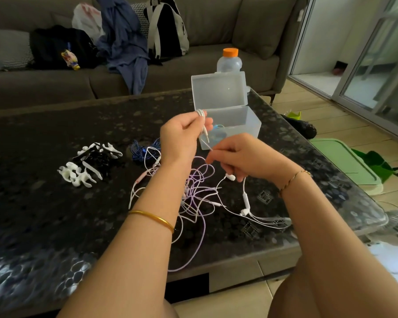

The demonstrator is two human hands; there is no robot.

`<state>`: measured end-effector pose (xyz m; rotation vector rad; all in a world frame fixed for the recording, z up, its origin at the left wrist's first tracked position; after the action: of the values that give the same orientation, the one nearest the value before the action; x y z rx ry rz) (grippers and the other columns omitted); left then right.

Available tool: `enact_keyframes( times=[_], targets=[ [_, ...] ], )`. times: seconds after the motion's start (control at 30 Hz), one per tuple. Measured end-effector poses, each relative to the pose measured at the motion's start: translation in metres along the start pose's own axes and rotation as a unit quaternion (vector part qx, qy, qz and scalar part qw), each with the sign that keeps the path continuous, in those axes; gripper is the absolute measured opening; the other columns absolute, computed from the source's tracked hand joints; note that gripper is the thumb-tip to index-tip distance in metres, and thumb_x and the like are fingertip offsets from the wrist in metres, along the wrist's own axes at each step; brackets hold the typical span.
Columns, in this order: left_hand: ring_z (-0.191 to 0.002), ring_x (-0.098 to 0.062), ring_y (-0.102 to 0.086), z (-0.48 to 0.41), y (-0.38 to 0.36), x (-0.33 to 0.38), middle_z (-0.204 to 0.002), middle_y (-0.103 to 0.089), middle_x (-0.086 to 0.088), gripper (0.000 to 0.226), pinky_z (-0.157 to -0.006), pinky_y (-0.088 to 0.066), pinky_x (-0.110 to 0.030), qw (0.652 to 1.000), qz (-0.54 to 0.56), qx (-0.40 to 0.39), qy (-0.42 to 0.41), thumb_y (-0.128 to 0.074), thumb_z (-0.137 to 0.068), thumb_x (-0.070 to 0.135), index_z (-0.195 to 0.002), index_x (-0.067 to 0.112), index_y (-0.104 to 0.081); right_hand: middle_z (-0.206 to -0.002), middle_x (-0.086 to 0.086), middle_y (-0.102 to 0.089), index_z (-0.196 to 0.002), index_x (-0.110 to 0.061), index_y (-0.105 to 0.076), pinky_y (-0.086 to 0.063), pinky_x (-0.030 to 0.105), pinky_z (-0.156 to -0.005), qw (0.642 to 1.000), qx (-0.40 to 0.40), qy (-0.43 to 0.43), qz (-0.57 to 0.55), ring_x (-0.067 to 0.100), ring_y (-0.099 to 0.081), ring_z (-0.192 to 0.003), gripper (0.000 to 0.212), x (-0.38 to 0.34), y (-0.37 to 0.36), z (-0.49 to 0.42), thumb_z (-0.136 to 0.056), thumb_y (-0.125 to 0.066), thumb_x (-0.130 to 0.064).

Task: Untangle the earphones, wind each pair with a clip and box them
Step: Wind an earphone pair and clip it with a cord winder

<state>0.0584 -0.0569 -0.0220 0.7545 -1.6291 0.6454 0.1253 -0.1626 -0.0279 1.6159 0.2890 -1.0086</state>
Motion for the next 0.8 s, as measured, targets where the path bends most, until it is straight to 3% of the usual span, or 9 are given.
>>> enact_keyframes(
  times=[0.1, 0.17, 0.27, 0.33, 0.43, 0.5, 0.6, 0.7, 0.8],
  targets=[
    [-0.084, -0.009, -0.069, 0.001, -0.005, 0.004, -0.087, -0.072, 0.000, 0.014, -0.079, -0.053, -0.021, 0.982, -0.165, -0.048, -0.081, -0.059, -0.093, 0.016, -0.097, 0.011, -0.072, -0.060, -0.003, -0.050, -0.085, -0.010, -0.065, -0.041, 0.015, -0.048, 0.993, 0.115, 0.023, 0.007, 0.001, -0.044, -0.043, 0.022, -0.003, 0.021, 0.001, -0.096, -0.048, -0.019],
    [-0.079, -0.009, -0.068, 0.005, -0.012, 0.004, -0.083, -0.071, 0.002, 0.015, -0.076, -0.052, -0.018, 0.971, -0.207, -0.092, -0.083, -0.058, -0.094, 0.017, -0.093, 0.013, -0.072, -0.064, -0.008, -0.048, -0.086, -0.009, -0.062, -0.035, 0.011, -0.048, 0.984, 0.176, 0.028, 0.013, 0.001, -0.042, -0.049, 0.020, 0.000, 0.032, 0.000, -0.096, -0.045, -0.016],
    [-0.073, -0.003, -0.066, 0.008, -0.020, 0.002, -0.082, -0.070, 0.005, 0.022, -0.064, -0.048, -0.005, 0.965, -0.207, -0.158, -0.021, -0.048, -0.100, 0.019, -0.094, 0.018, -0.068, -0.071, -0.012, -0.049, -0.089, -0.007, -0.058, -0.036, 0.020, -0.058, 0.968, 0.240, 0.036, 0.070, 0.007, -0.046, -0.063, 0.017, 0.005, 0.034, -0.003, -0.097, -0.045, -0.016],
    [-0.066, -0.001, -0.065, 0.010, -0.023, 0.000, -0.078, -0.068, 0.004, 0.026, -0.062, -0.047, -0.007, 0.963, -0.189, -0.193, 0.023, -0.043, -0.101, 0.019, -0.092, 0.017, -0.067, -0.078, -0.008, -0.052, -0.089, -0.008, -0.057, -0.037, 0.023, -0.062, 0.955, 0.280, 0.049, 0.091, 0.012, -0.049, -0.072, 0.014, 0.007, 0.034, -0.004, -0.096, -0.049, -0.017],
    [-0.060, -0.001, -0.061, 0.011, -0.022, -0.003, -0.074, -0.065, 0.004, 0.029, -0.066, -0.049, -0.013, 0.960, -0.146, -0.224, 0.077, -0.041, -0.102, 0.016, -0.088, 0.014, -0.067, -0.075, -0.008, -0.051, -0.089, -0.009, -0.057, -0.038, 0.011, -0.060, 0.952, 0.301, 0.059, 0.016, 0.003, -0.046, -0.066, 0.010, 0.009, 0.036, -0.004, -0.094, -0.054, -0.017],
    [-0.060, -0.002, -0.058, 0.014, -0.023, -0.004, -0.071, -0.063, 0.004, 0.027, -0.067, -0.048, -0.016, 0.958, 0.017, -0.240, 0.157, -0.042, -0.101, 0.014, -0.091, 0.010, -0.066, -0.070, -0.008, -0.050, -0.088, -0.009, -0.060, -0.038, 0.009, -0.056, 0.953, 0.296, 0.049, -0.044, 0.002, -0.044, -0.059, 0.011, 0.013, 0.036, -0.004, -0.093, -0.056, -0.017],
    [-0.066, -0.002, -0.057, 0.013, -0.019, -0.003, -0.069, -0.063, 0.009, 0.026, -0.073, -0.039, -0.022, 0.923, 0.229, -0.196, 0.238, -0.041, -0.101, 0.020, -0.093, 0.015, -0.066, -0.065, -0.004, -0.048, -0.085, -0.014, -0.065, -0.037, 0.020, -0.052, 0.964, 0.244, 0.017, -0.099, 0.006, -0.040, -0.053, 0.015, 0.018, 0.028, -0.007, -0.094, -0.054, -0.019],
    [-0.079, 0.001, -0.062, 0.007, -0.011, -0.007, -0.076, -0.069, 0.014, 0.024, -0.079, -0.037, -0.025, 0.929, 0.265, -0.111, 0.234, -0.043, -0.101, 0.024, -0.094, 0.022, -0.066, -0.064, 0.001, -0.048, -0.091, -0.011, -0.068, -0.037, 0.020, -0.045, 0.987, 0.127, -0.017, -0.094, 0.008, -0.040, -0.049, 0.018, 0.017, 0.010, -0.008, -0.095, -0.053, -0.019],
    [-0.078, 0.002, -0.068, 0.004, -0.006, -0.009, -0.086, -0.071, 0.011, 0.020, -0.075, -0.044, -0.021, 0.954, 0.233, -0.046, 0.181, -0.047, -0.100, 0.019, -0.093, 0.021, -0.066, -0.062, 0.003, -0.053, -0.092, -0.012, -0.070, -0.043, 0.020, -0.043, 0.996, 0.035, -0.015, -0.081, 0.010, -0.043, -0.042, 0.018, 0.009, -0.001, -0.004, -0.095, -0.053, -0.017]
  ],
)
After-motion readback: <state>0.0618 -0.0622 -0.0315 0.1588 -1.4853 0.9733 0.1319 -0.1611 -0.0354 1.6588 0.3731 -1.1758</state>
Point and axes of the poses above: each hand's wrist, its own z-axis away from the middle knuckle, its own y-axis out of the back of the hand, x = y × z, the point moved 6 cm from there along -z, towards the middle knuckle
